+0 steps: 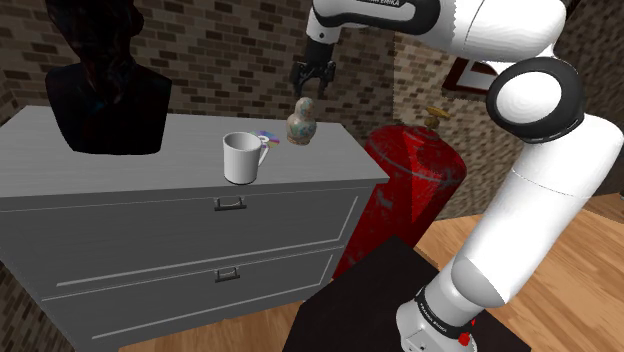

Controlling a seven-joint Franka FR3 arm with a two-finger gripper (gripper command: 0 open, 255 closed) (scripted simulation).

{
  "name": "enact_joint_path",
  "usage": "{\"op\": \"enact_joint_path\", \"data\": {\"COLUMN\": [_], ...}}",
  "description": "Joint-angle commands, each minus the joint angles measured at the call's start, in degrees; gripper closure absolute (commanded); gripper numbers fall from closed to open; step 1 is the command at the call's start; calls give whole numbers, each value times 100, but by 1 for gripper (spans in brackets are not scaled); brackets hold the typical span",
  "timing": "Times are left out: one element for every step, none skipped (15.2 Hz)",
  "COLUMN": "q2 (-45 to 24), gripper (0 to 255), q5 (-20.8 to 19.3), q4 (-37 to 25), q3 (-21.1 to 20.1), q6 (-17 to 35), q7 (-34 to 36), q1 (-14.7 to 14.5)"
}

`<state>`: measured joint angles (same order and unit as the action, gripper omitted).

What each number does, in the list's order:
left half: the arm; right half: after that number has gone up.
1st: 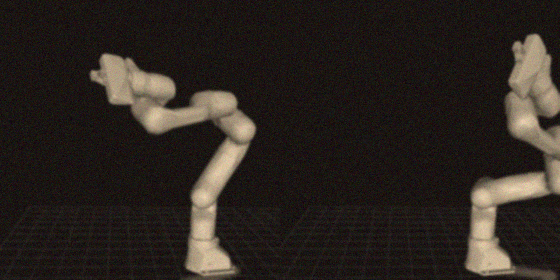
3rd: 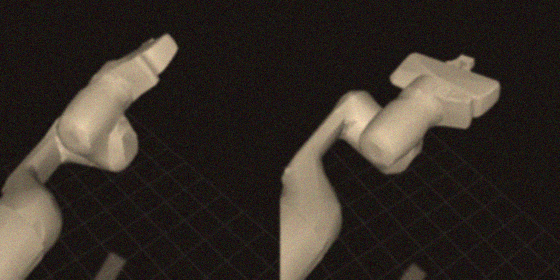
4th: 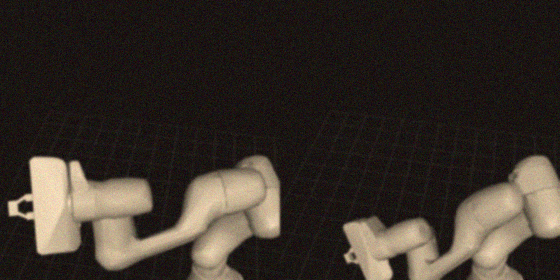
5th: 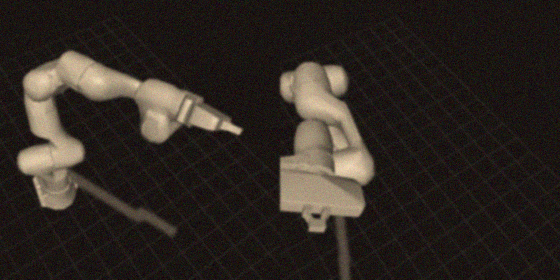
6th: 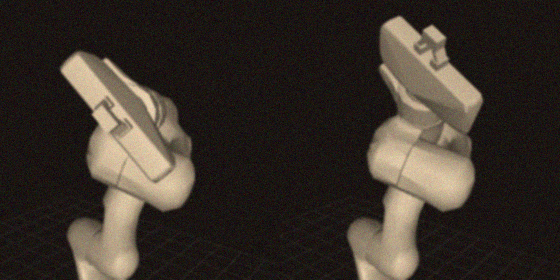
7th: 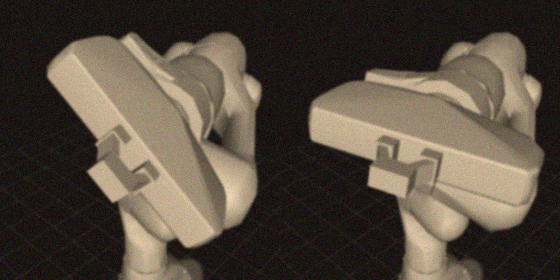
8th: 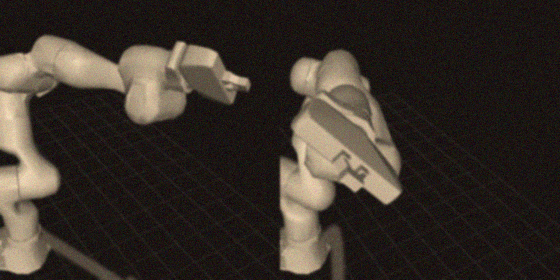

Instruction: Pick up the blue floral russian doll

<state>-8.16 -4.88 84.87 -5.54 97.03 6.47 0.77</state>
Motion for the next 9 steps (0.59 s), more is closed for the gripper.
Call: {"op": "enact_joint_path", "data": {"q2": [37, 50, 67, 69, 68, 71, 70, 68, 69], "gripper": [0, 0, 0, 0, 0, 255, 255, 255, 255], "q5": [1, 2, 2, 2, 2, 2, 2, 2, 2], "q4": [203, 298, 443, 445, 443, 438, 437, 431, 432], "q3": [0, 1, 2, 2, 2, 1, 1, 1, 1], "q6": [170, 252, 379, 380, 379, 370, 370, 367, 366], "q7": [15, 19, 26, 26, 26, 28, 28, 28, 28], "q1": [1, 3, 6, 6, 6, 5, 5, 4, 4]}}
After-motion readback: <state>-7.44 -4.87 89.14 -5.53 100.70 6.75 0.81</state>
